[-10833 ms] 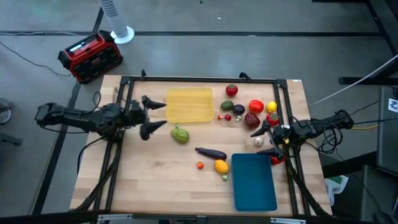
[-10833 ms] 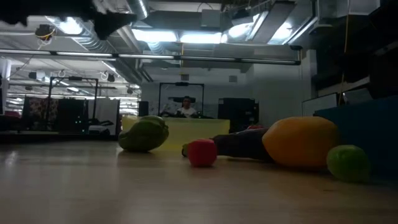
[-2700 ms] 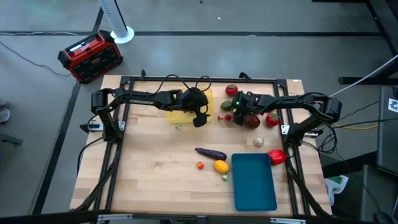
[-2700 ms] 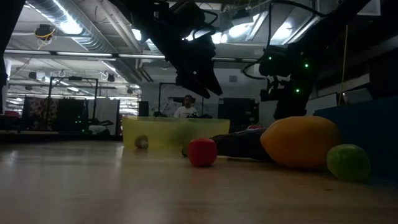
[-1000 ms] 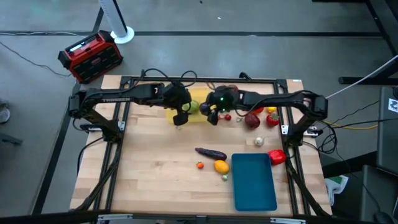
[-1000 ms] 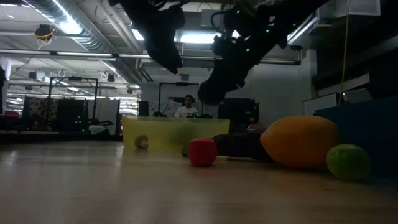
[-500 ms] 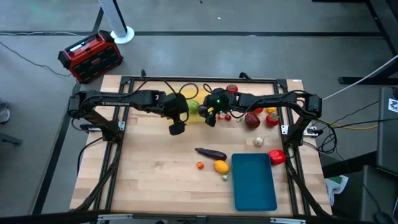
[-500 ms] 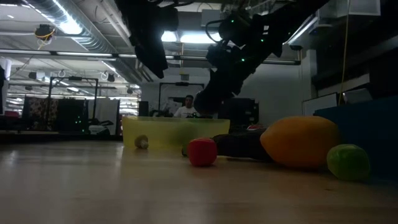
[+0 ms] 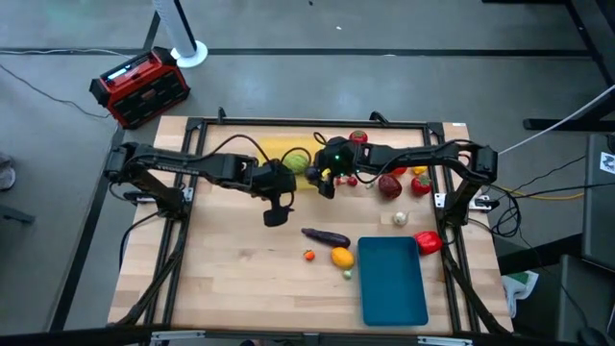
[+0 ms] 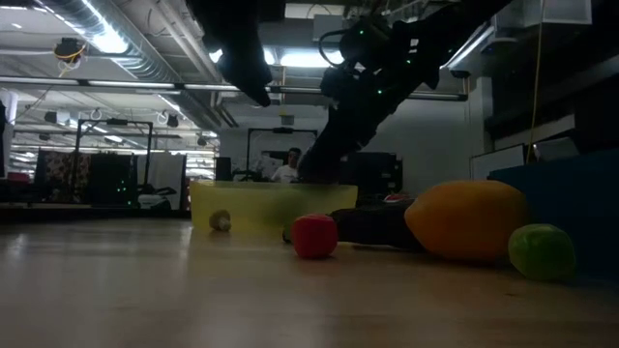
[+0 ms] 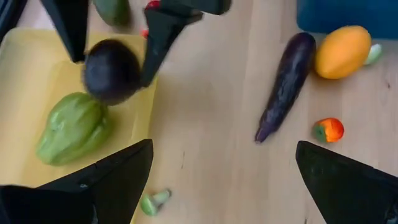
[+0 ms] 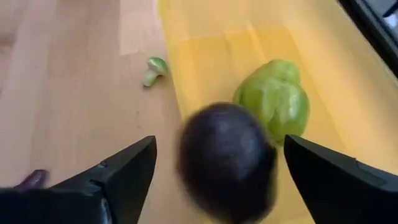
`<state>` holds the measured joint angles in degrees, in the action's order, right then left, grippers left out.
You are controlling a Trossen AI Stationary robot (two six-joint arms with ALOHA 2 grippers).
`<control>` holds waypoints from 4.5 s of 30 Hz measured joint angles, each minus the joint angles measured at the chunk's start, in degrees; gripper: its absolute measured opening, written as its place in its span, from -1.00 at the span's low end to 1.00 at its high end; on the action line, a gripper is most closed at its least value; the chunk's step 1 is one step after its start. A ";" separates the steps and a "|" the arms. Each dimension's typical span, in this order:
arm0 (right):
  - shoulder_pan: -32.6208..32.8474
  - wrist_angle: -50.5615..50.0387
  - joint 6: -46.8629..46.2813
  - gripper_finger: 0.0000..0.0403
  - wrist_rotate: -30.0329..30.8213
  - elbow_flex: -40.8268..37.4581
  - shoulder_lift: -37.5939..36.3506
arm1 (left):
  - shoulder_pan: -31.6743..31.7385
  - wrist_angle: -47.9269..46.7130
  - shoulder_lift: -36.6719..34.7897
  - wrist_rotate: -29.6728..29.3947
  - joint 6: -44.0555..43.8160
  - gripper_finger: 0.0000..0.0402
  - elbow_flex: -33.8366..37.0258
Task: Sort produce into baskets
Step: Put the violet plum into the yellow bin, then put the violet eggplant into the yellow bin, then put the yellow lemon into the blue bin
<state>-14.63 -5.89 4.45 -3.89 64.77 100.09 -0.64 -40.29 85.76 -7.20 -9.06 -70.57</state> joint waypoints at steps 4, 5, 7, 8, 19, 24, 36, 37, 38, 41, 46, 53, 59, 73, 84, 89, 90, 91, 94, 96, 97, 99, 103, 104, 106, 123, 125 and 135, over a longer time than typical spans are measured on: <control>0.00 -0.01 0.03 0.82 2.36 0.00 0.00 | -0.72 0.26 0.13 -0.02 -1.10 0.94 0.00; 0.00 -0.02 0.02 0.83 2.38 0.00 0.00 | -0.91 0.41 0.13 -0.06 -1.56 0.94 0.00; 0.00 -0.02 0.02 0.84 2.38 0.00 0.00 | -1.36 0.54 0.15 -0.10 -2.20 0.94 0.00; 0.00 -0.04 0.02 0.84 2.39 0.00 0.00 | -1.63 0.72 0.30 -0.10 -2.41 0.94 0.00; 0.00 -15.05 0.52 0.83 4.02 8.81 -2.13 | -6.30 11.13 7.96 -0.06 0.62 0.94 0.11; 0.01 -29.05 2.86 0.83 7.75 17.90 -4.90 | -7.48 15.17 12.54 0.03 1.71 0.94 0.11; 0.04 -42.22 1.63 0.82 7.80 26.14 -16.41 | -8.14 28.35 23.57 0.80 3.04 0.87 0.11; 0.04 -43.32 0.59 0.82 7.30 26.14 -17.31 | -8.15 29.16 24.20 0.98 3.02 0.85 0.11; 0.04 -44.53 -0.04 0.82 7.08 26.14 -18.06 | -8.22 29.84 24.91 1.17 3.02 0.83 0.11; 0.74 -47.76 -2.11 0.82 5.92 26.14 -19.70 | -8.31 31.12 26.70 1.26 3.45 0.77 0.11; 4.79 -51.41 -3.03 0.82 5.80 26.12 -20.35 | -8.31 31.28 29.04 1.31 3.45 0.69 0.11; 12.52 -53.14 -7.20 0.82 5.81 24.30 -20.25 | -8.29 31.69 31.21 1.31 3.50 0.53 0.11; 18.44 -53.00 -12.15 0.82 5.83 19.92 -20.28 | -8.22 31.86 30.94 1.31 4.94 0.28 0.11; 27.15 -46.26 -22.41 0.82 6.46 6.44 -20.24 | -6.83 30.08 30.75 1.30 5.06 -0.28 0.11; 27.76 -37.65 -22.43 0.82 6.00 0.96 -20.13 | -2.95 19.04 20.98 1.30 5.24 -0.22 0.09; 27.76 -35.75 -22.25 0.82 6.00 0.21 -20.11 | 1.08 14.60 14.40 0.32 8.16 -0.21 0.09; 27.76 -35.72 -22.25 0.82 6.00 0.15 -20.11 | 2.05 13.94 13.19 0.22 8.73 -0.21 0.09; 27.76 -35.77 -22.25 0.82 6.00 0.13 -20.11 | 3.11 13.36 12.21 0.17 9.33 -0.21 0.09; 27.76 -35.57 -22.25 0.82 6.02 0.13 -20.11 | 6.53 13.03 9.26 -0.17 10.91 -0.21 0.09; 27.76 -35.32 -22.23 0.82 6.02 0.13 -20.11 | 8.99 12.47 7.93 -0.17 11.91 -0.21 0.09; 27.76 -35.37 -22.24 0.82 6.02 0.13 -20.11 | 10.26 12.34 7.30 -0.15 12.49 -0.21 0.09; 27.76 -35.36 -22.23 0.82 6.02 0.13 -20.11 | 12.60 11.54 7.03 -0.17 13.75 -0.21 0.09; 27.76 -35.19 -22.23 0.82 6.04 0.13 -20.11 | 16.72 8.74 7.04 -0.15 15.78 -0.21 0.09; 27.76 -35.17 -22.23 0.82 6.04 0.13 -20.11 | 17.55 8.12 7.30 -0.12 16.22 -0.21 0.09; 27.76 -34.96 -22.23 0.82 6.04 0.13 -20.11 | 19.11 4.93 7.71 0.85 16.52 -0.21 0.09; 27.76 -34.43 -22.21 0.82 6.04 0.13 -20.11 | 22.55 -0.28 8.70 2.56 14.09 -0.14 0.11; 27.76 -34.43 -22.21 0.82 6.04 0.13 -20.11 | 22.55 -0.55 8.70 2.58 14.05 -0.06 0.11; 27.76 -32.56 -22.90 0.82 4.40 0.13 -20.09 | 22.55 -1.01 8.70 2.58 13.42 0.48 0.11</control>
<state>13.13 -38.45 -18.45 0.51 64.90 80.00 21.91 -41.30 94.45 -4.62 4.36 -70.46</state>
